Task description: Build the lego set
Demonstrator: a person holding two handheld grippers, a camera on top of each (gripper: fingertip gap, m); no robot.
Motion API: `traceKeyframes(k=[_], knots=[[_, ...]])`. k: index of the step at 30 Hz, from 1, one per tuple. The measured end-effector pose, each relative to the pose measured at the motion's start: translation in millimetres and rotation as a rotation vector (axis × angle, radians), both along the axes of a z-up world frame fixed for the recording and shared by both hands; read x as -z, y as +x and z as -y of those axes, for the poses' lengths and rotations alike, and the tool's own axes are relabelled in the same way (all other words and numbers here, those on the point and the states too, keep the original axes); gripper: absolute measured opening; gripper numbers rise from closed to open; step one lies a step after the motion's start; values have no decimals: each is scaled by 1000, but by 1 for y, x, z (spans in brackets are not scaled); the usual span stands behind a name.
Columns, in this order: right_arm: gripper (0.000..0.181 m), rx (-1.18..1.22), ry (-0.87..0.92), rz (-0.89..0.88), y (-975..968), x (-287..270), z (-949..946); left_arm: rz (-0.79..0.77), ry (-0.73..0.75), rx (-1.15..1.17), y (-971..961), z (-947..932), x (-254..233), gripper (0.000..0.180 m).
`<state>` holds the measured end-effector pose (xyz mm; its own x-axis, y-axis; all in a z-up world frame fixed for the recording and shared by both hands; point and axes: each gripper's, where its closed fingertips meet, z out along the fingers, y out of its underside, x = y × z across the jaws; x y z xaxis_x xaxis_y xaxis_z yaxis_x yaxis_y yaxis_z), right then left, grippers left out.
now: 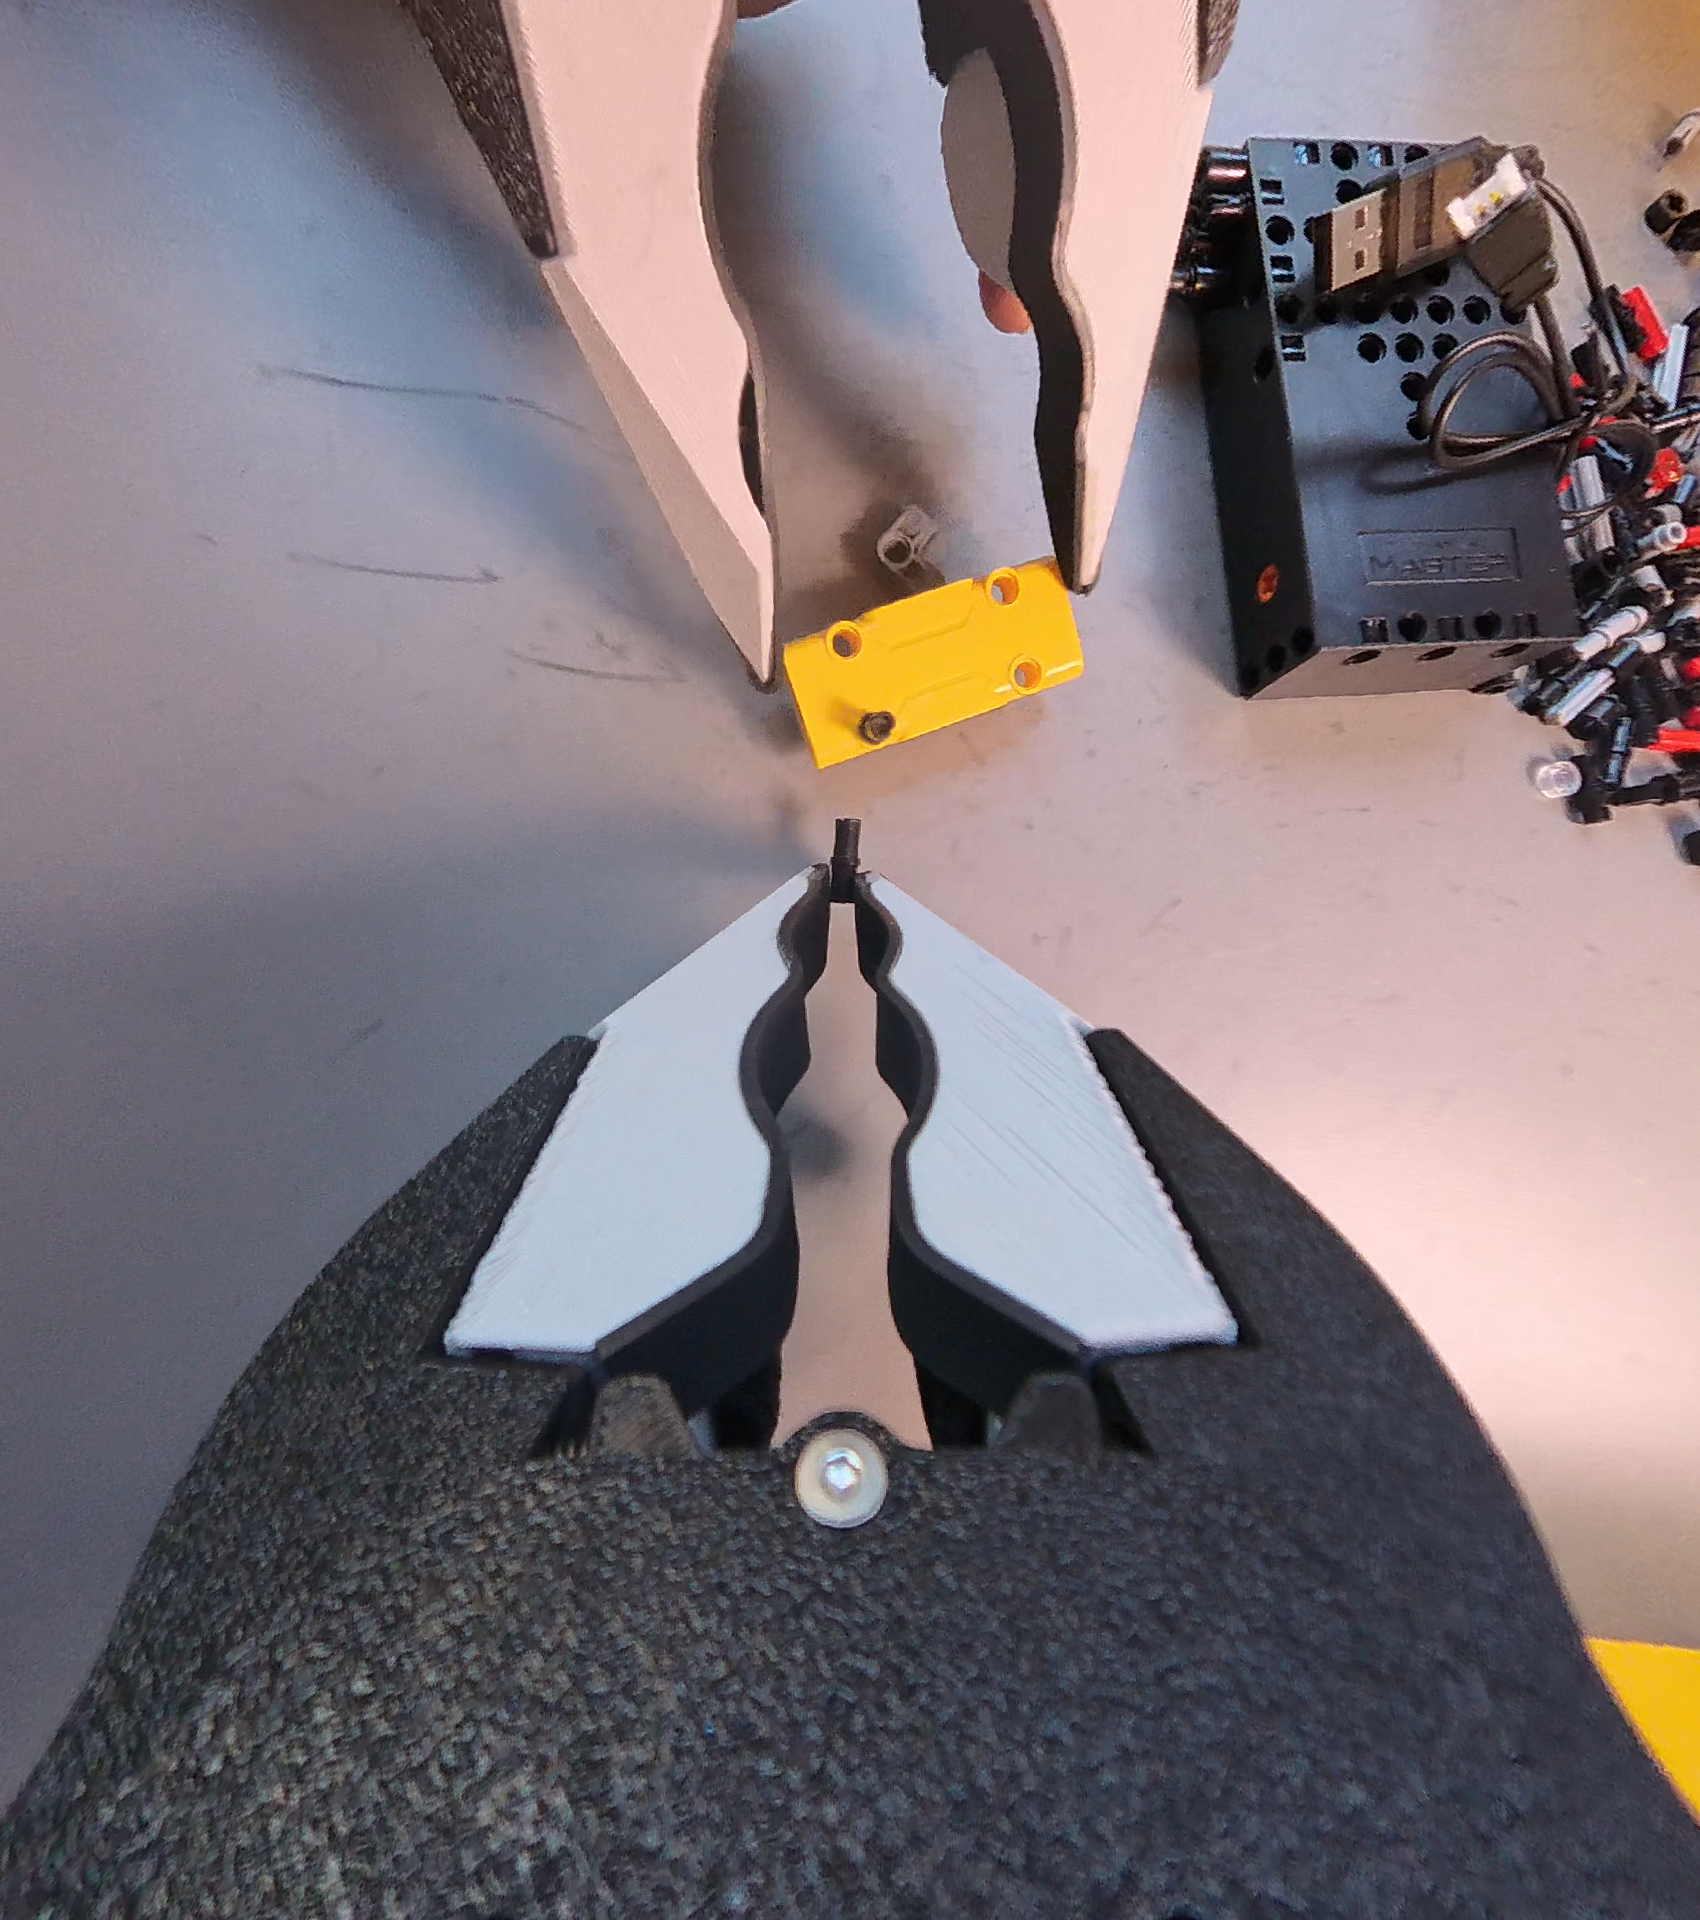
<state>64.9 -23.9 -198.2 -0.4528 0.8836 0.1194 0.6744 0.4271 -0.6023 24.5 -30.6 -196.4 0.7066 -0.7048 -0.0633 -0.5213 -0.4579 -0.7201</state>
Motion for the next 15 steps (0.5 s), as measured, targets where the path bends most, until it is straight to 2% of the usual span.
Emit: traceKeyframes(k=[7,11,15], knots=[[2,16,1,-10,5,-1,-2,-1,-112,51,-5,20,10,59],[2,18,-21,-42,5,-9,1,54,-173,145,-9,39,2,43],[2,-38,-41,-107,-4,-29,20,177,-60,213,1,36,-27,40]])
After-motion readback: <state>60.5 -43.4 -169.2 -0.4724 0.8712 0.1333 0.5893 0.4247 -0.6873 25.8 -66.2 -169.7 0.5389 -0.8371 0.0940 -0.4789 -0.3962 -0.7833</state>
